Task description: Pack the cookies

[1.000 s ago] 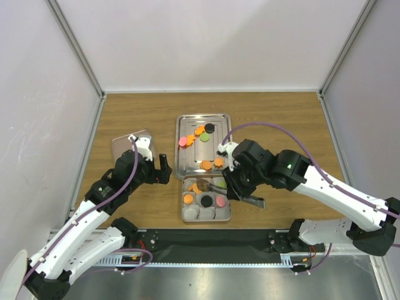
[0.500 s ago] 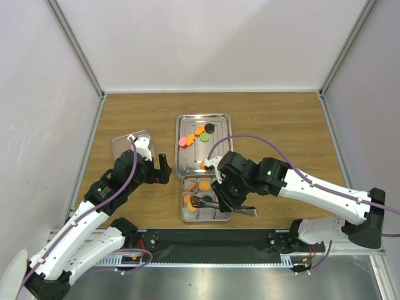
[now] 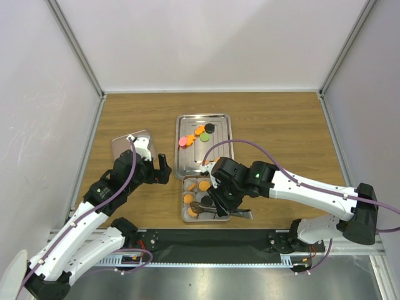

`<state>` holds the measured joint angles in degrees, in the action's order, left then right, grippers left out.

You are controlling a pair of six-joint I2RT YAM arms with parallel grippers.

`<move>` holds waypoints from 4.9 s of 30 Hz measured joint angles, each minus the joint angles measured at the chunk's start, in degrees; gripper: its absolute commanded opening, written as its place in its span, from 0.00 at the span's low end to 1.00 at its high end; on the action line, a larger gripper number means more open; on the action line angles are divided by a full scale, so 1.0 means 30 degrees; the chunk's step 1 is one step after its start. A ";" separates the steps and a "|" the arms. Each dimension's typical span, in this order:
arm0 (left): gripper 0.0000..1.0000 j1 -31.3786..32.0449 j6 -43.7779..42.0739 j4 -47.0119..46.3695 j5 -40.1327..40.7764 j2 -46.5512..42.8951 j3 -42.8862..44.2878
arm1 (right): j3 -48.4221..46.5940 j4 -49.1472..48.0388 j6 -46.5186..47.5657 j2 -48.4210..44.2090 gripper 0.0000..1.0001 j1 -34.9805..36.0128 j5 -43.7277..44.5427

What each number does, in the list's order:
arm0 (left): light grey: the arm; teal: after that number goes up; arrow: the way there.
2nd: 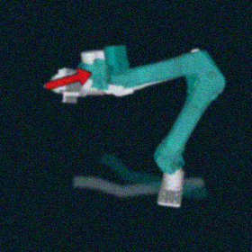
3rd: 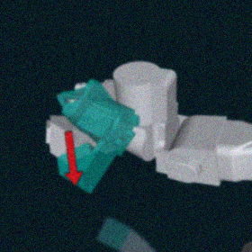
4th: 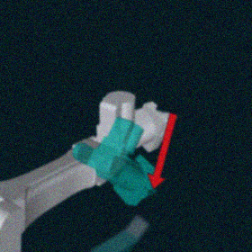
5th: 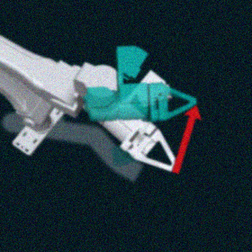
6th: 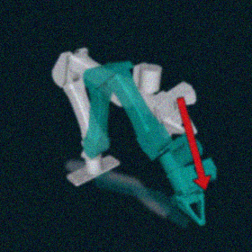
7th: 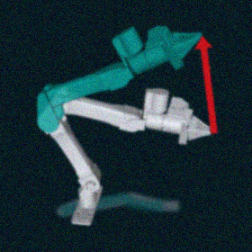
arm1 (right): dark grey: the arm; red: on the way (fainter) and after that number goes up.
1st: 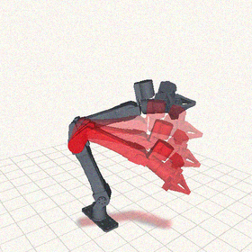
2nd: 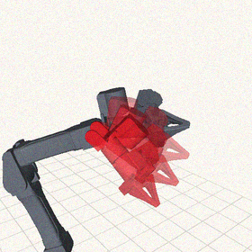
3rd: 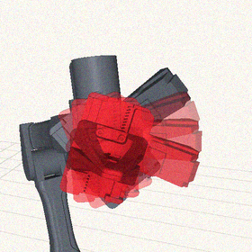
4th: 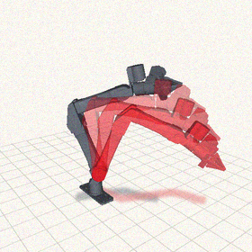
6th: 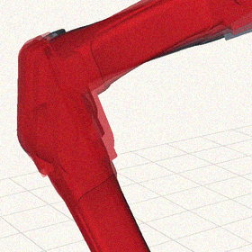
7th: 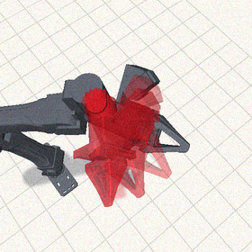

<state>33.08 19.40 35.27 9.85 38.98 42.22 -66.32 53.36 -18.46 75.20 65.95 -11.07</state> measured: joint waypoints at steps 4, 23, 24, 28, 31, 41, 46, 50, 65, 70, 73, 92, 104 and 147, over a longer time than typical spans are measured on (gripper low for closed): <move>1.00 0.0000 0.0000 0.0000 0.0000 -0.0007 0.0000 | 0.0007 -0.0255 0.0007 0.0080 0.41 0.0000 0.0015; 1.00 0.0000 0.0000 0.0000 -0.0051 -0.0095 0.0000 | -0.1472 -0.0131 0.0036 -0.0590 0.45 -0.2492 0.0976; 1.00 0.0000 0.0000 0.0000 -0.0058 -0.0131 0.0000 | -0.1800 -0.0146 0.0058 -0.0699 0.45 -0.2841 0.1166; 1.00 0.0000 0.0000 -0.0007 -0.0087 -0.0175 0.0000 | -0.3162 -0.0182 0.0299 -0.0576 0.45 -0.4036 0.2237; 1.00 0.0000 0.0000 -0.0007 -0.0233 -0.0175 0.0000 | -0.4277 -0.0321 0.0612 0.0554 0.46 -0.5144 0.3446; 1.00 -0.0015 0.0000 -0.0015 -0.0342 -0.0262 0.0000 | -0.7526 -0.1406 0.1341 0.7949 0.49 -0.7140 0.7570; 1.00 -0.0015 0.0000 -0.0022 -0.0350 -0.0299 0.0000 | -0.7657 -0.1013 0.1464 0.8488 0.52 -0.7198 0.8218; 1.00 -0.0015 0.0000 -0.0022 -0.0364 -0.0299 0.0000 | -0.7657 -0.0605 0.1479 0.8189 0.53 -0.7198 0.8327; 1.00 -0.0015 0.0000 -0.0022 -0.0415 -0.0284 0.0000 | -0.6353 0.0962 0.2025 0.6564 0.54 -0.7766 0.6528; 1.00 -0.0015 0.0000 -0.0029 -0.0415 -0.0262 0.0000 | -0.6280 0.0976 0.2193 0.6564 0.54 -0.7883 0.5996; 1.00 -0.0015 0.0000 -0.0029 -0.0415 -0.0255 0.0000 | -0.6186 0.0969 0.2208 0.6564 0.54 -0.7883 0.5814; 1.00 -0.0015 0.0000 -0.0029 -0.0423 -0.0248 0.0000 | -0.5989 0.1421 0.2266 0.6659 0.53 -0.7533 0.5537; 1.00 -0.0015 0.0000 -0.0029 -0.0495 -0.0248 0.0000 | -0.5989 0.1647 0.2375 0.6783 0.50 -0.7504 0.5581; 1.00 -0.0015 -0.0015 -0.0029 -0.0503 -0.0248 0.0000 | -0.6914 0.1639 0.2514 0.7257 0.25 -0.8102 0.6404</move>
<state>33.04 19.35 35.18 8.34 38.24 42.22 -87.07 58.28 -10.92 96.97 41.65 8.14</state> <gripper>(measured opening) 0.996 0.280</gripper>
